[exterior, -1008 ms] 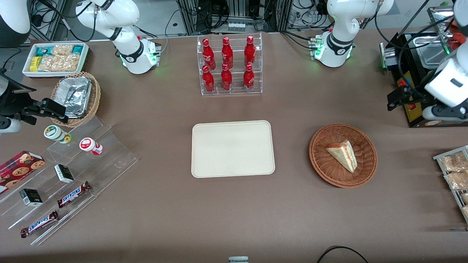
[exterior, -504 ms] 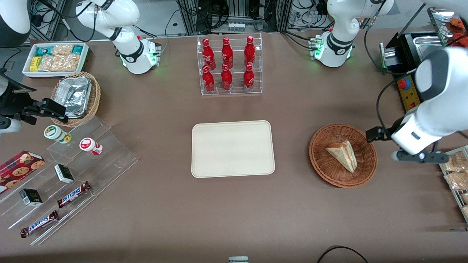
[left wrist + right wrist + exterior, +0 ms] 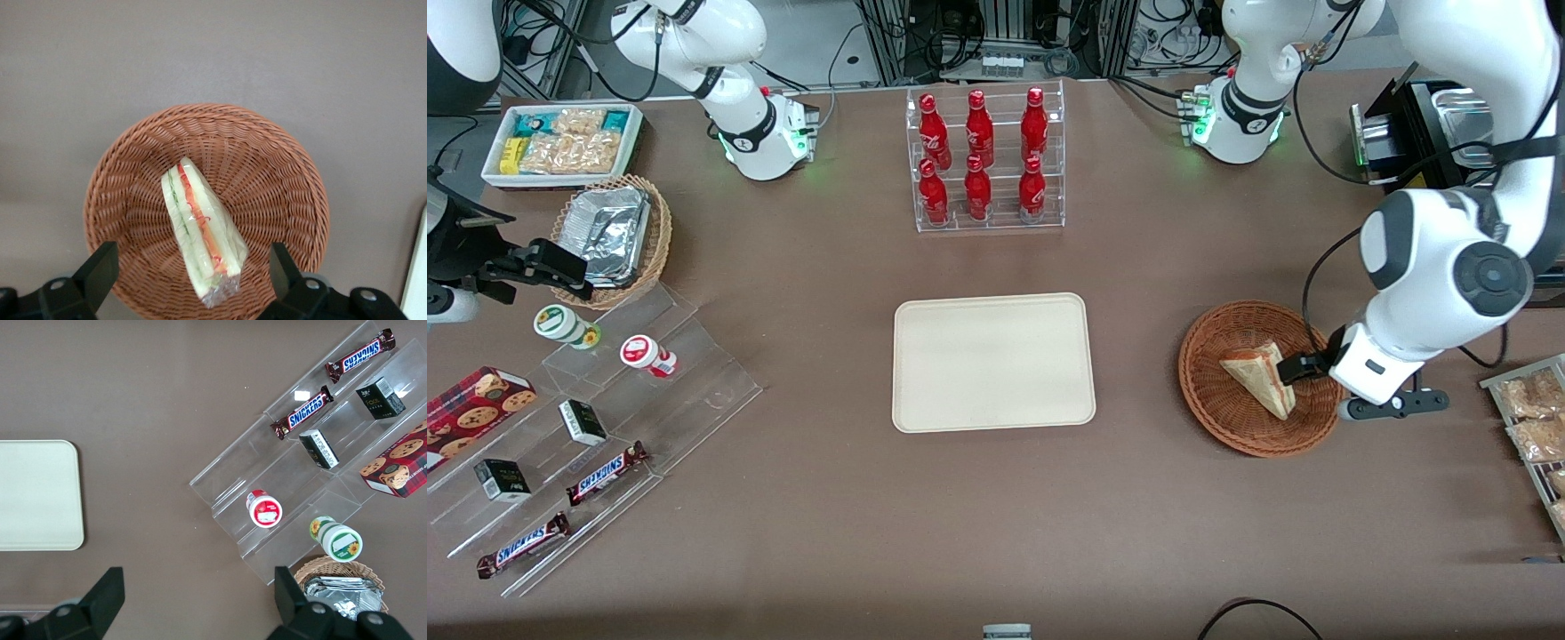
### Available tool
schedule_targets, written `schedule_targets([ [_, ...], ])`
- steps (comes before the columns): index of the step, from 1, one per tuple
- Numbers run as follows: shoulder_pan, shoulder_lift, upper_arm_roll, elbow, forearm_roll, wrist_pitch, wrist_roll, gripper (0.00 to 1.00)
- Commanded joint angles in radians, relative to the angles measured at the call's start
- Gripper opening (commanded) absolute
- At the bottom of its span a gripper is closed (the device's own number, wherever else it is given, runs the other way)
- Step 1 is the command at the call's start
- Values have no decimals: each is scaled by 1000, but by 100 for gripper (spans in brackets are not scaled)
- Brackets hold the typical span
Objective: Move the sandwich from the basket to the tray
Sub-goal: 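Close the left gripper on the wrapped sandwich's crust edge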
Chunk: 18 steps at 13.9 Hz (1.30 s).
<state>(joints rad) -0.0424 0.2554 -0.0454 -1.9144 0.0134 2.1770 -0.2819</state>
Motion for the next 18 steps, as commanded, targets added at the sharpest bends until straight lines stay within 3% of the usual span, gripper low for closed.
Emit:
schedule_targets([
  [1, -7, -48, 4, -128, 17, 127, -199, 100],
  [5, -39, -50, 2, -228, 17, 275, -449, 100],
  [8, -48, -54, 4, -290, 22, 305, -459, 100],
  [10, -45, -62, 5, -316, 71, 299, -459, 100],
  [18, -39, -7, 7, -328, 73, 383, -482, 100],
])
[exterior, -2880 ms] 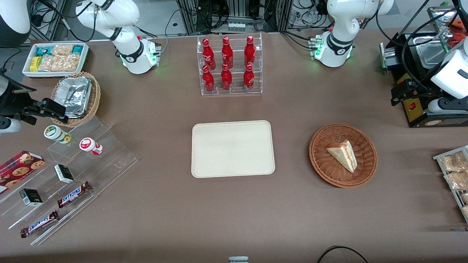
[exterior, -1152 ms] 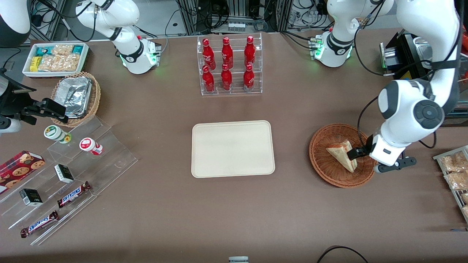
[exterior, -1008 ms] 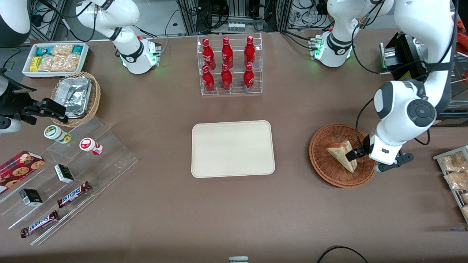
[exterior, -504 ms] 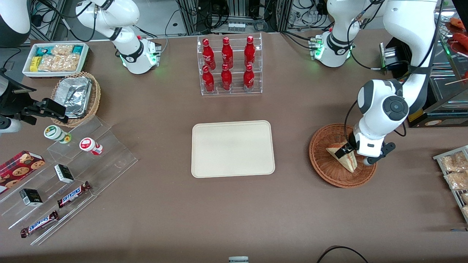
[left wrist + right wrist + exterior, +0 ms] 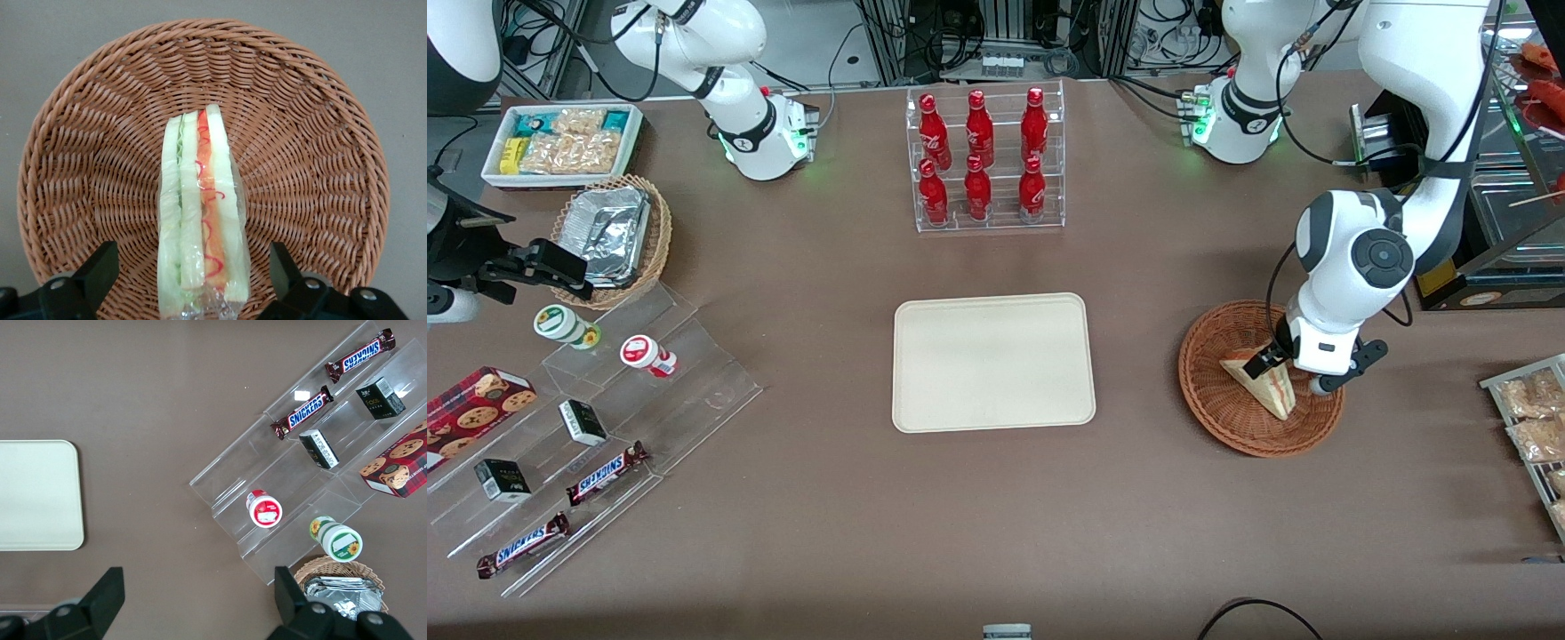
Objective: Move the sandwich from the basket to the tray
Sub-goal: 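Close the left gripper on the wrapped sandwich's crust edge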
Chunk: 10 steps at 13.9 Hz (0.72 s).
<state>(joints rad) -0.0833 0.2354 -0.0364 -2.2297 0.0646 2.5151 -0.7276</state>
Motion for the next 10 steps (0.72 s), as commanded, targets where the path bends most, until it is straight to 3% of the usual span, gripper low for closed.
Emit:
schedule_targets([
  [1, 2, 21, -2, -13, 21, 48, -36, 100],
  [4, 1, 44, -2, -11, 18, 77, -44, 97],
  [5, -4, 48, -2, -8, 17, 80, -56, 87],
  [8, -6, 65, -4, 5, 17, 91, -81, 35],
  [10, -7, 61, -5, 25, 17, 68, -76, 19],
])
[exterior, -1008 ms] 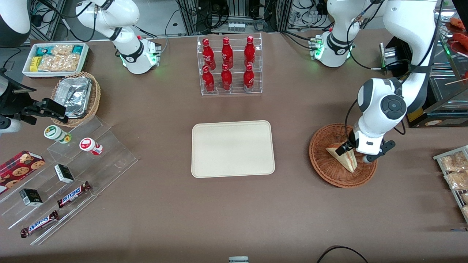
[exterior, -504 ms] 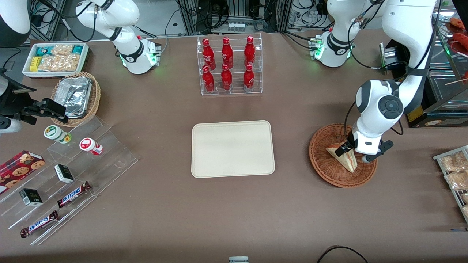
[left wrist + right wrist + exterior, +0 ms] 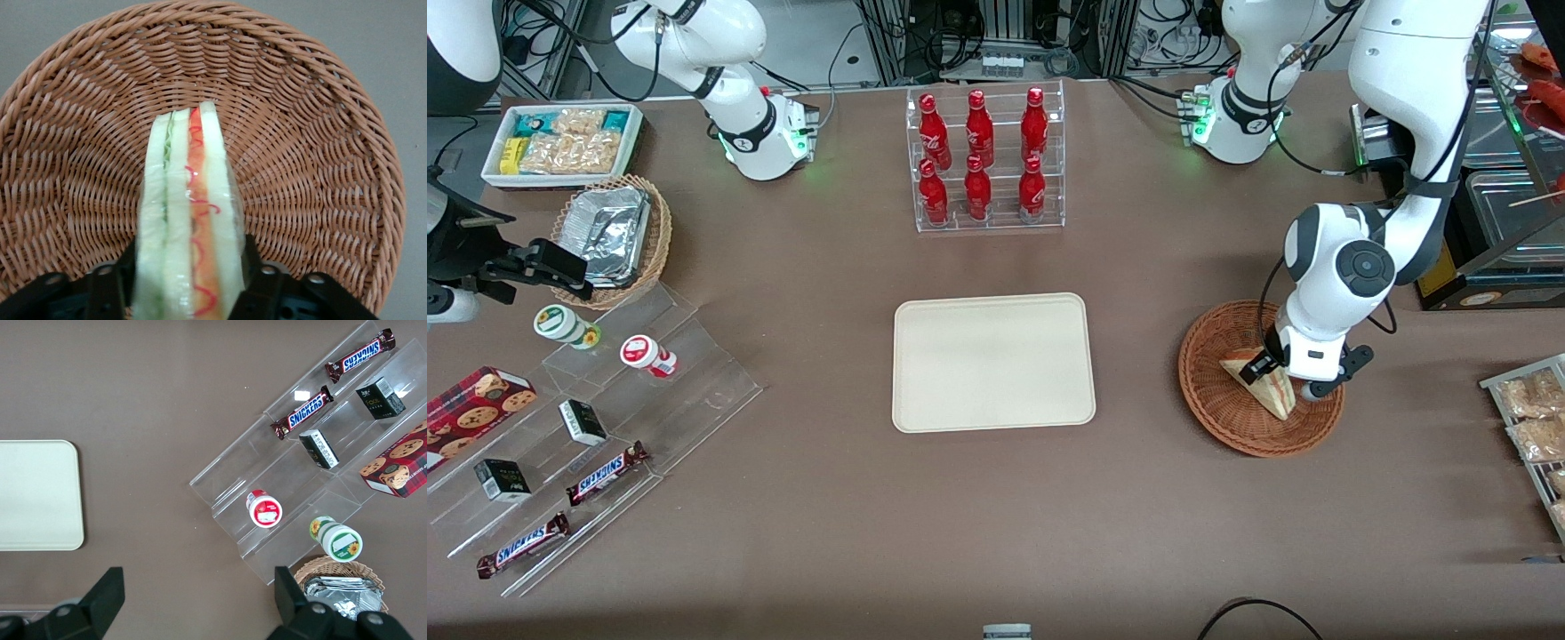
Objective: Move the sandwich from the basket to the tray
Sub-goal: 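Close the left gripper on the wrapped sandwich's crust edge, then lift the sandwich and carry it with the left gripper to the tray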
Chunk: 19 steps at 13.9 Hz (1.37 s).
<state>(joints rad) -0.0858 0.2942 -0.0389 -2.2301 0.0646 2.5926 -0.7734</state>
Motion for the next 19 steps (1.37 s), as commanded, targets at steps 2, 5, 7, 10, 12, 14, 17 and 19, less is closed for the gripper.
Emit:
schedule_targets([
  [2, -6, -30, -4, 64, 23, -125, -21, 18],
  [5, -25, -105, -7, 128, 23, -302, 17, 18],
  [7, -76, -119, -21, 208, 23, -432, 17, 18],
  [10, -205, -63, -22, 392, 23, -627, 16, 20],
  [12, -299, -17, -22, 460, 21, -658, 8, 20],
  [14, -383, 37, -22, 521, 17, -658, -1, 20],
  [17, -506, 169, -22, 660, 9, -657, -50, 19],
  [19, -558, 251, -27, 734, 6, -652, -73, 19],
])
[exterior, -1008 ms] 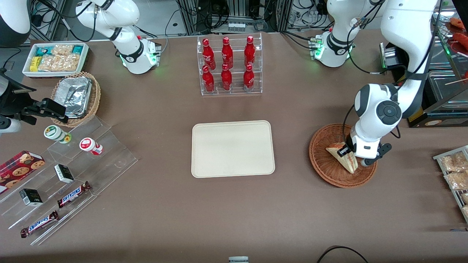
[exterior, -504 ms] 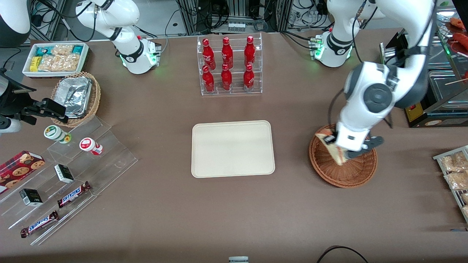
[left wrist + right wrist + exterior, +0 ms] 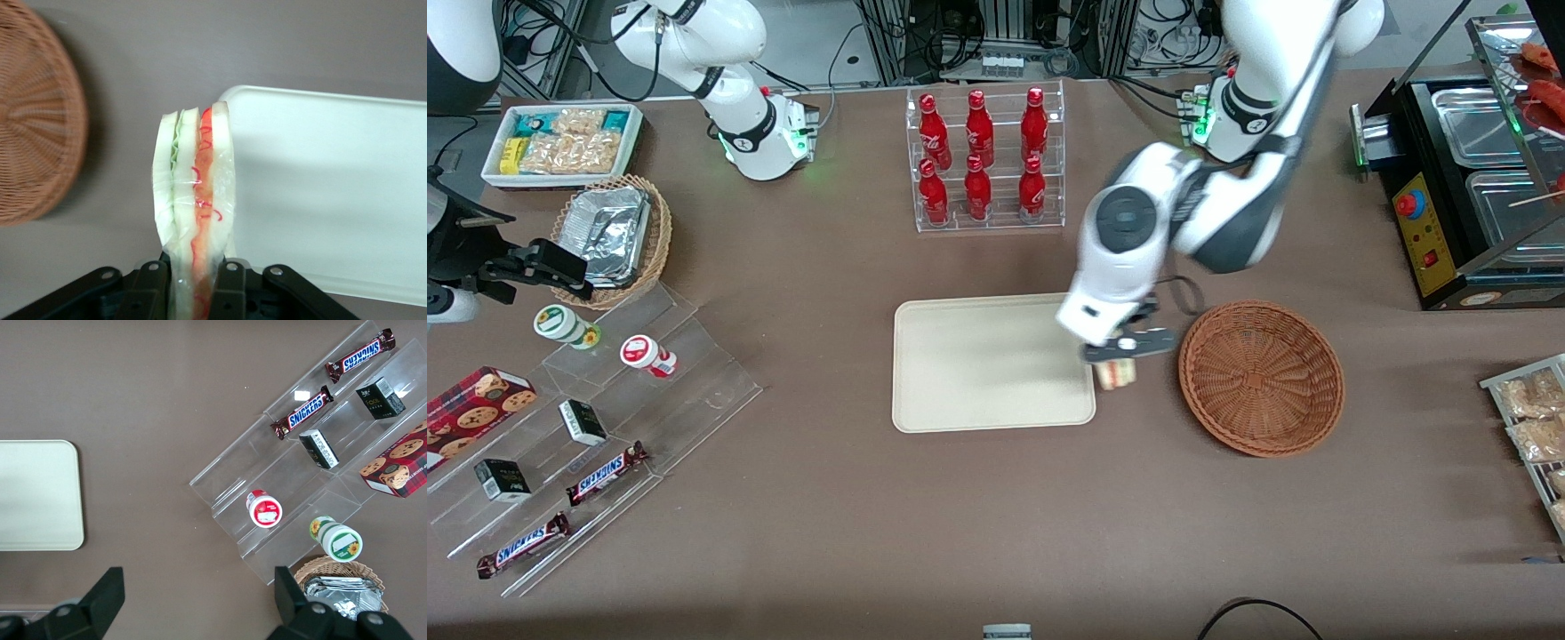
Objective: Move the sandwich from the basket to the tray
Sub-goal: 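Lift the sandwich and carry it with the left gripper to the tray, then lower the sandwich onto the white tray and open the left gripper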
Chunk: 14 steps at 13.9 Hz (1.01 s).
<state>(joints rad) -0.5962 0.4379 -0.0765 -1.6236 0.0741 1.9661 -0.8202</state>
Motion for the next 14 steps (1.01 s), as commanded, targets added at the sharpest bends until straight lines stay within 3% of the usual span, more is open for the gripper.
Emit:
schedule_targets([
  [1, -92, 157, 9, 177, -4, -23, -46, 19],
  [4, -140, 272, 6, 303, -4, -15, -40, 19],
  [14, -215, 400, 1, 309, 3, 151, -53, 19],
])
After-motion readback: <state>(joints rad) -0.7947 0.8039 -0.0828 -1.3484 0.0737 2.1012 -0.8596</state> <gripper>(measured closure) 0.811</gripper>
